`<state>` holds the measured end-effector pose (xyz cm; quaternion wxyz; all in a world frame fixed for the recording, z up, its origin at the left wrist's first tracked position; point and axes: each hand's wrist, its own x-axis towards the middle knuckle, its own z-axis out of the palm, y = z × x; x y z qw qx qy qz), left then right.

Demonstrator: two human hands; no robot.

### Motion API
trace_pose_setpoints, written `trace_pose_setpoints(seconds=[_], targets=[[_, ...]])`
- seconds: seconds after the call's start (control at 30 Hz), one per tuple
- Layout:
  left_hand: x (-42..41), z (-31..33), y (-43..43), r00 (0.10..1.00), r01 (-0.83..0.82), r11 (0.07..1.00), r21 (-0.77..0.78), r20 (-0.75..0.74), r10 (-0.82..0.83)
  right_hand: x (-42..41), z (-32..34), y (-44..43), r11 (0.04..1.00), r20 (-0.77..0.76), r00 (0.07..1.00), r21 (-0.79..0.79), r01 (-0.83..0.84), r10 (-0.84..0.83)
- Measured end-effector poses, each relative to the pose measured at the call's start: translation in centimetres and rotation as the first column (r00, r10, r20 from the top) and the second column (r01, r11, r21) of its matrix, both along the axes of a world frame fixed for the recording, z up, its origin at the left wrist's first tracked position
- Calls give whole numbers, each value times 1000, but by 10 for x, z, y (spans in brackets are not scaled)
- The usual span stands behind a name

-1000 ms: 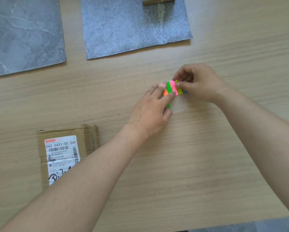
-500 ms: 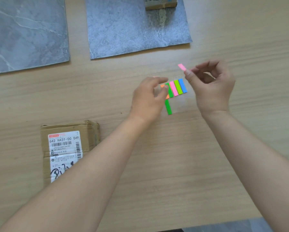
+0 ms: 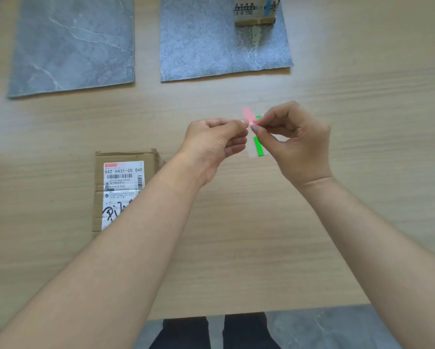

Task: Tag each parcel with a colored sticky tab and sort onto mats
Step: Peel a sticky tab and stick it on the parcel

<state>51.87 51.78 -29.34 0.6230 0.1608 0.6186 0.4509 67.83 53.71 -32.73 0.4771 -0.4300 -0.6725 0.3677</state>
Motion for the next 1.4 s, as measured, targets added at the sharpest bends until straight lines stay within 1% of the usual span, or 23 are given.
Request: trace_pose_setpoints(seconds=[0.13, 0.2, 0.27, 0.3, 0.37, 0.43, 0.47, 0.6, 0.77, 0.9, 0.97, 1.03, 1.07, 1.1, 1.27, 1.4], targets=[[-11, 11, -36, 999, -12, 999, 32, 30, 11, -10, 12, -33, 998, 52, 998, 54, -34, 31], [-18, 16, -56, 1000, -9, 998, 57, 6, 9, -17, 18, -53, 997, 66, 997, 63, -43, 39], [-29, 19, -77, 998, 19, 995, 101, -68, -12, -25, 22, -74, 996, 87, 995, 72, -56, 50], [-35, 19, -88, 991, 40, 991, 126, -130, -23, -28, 24, -85, 995, 102, 993, 79, -65, 57], [-48, 20, -111, 965, 79, 981, 174, -259, -32, -35, 25, -108, 993, 126, 990, 96, -69, 56], [-62, 20, -135, 935, 118, 969, 219, -353, -34, -42, 24, -131, 993, 143, 989, 101, -54, 40], [-69, 20, -149, 925, 134, 962, 237, -378, -36, -46, 23, -142, 994, 151, 988, 96, -43, 28], [-87, 18, -200, 915, 189, 941, 281, -397, -66, -62, 16, -183, 997, 158, 987, 67, 29, -40], [-106, 5, -242, 905, 154, 953, 260, -424, -30, -87, 9, -211, 998, 245, 970, 70, -6, -11], [-117, -16, -266, 883, 113, 961, 253, -469, 20, -105, 5, -216, 989, 368, 925, 72, -128, 93], [-120, -31, -275, 871, 67, 965, 254, -486, 67, -113, 2, -215, 976, 507, 841, -7, -217, 190], [-120, -46, -281, 866, 23, 970, 244, -489, 102, -120, -3, -214, 958, 645, 718, -90, -271, 264], [-118, -52, -282, 867, 1, 971, 239, -483, 118, -123, -6, -214, 952, 676, 680, -112, -286, 284], [-118, -58, -282, 868, -19, 971, 238, -478, 134, -125, -8, -215, 946, 685, 665, -119, -300, 297], [-119, -76, -270, 833, -81, 959, 272, -510, 215, -133, -16, -213, 942, 695, 658, -81, -326, 288], [-117, -86, -259, 812, -116, 943, 312, -517, 271, -135, -20, -210, 943, 657, 710, -2, -334, 253]])
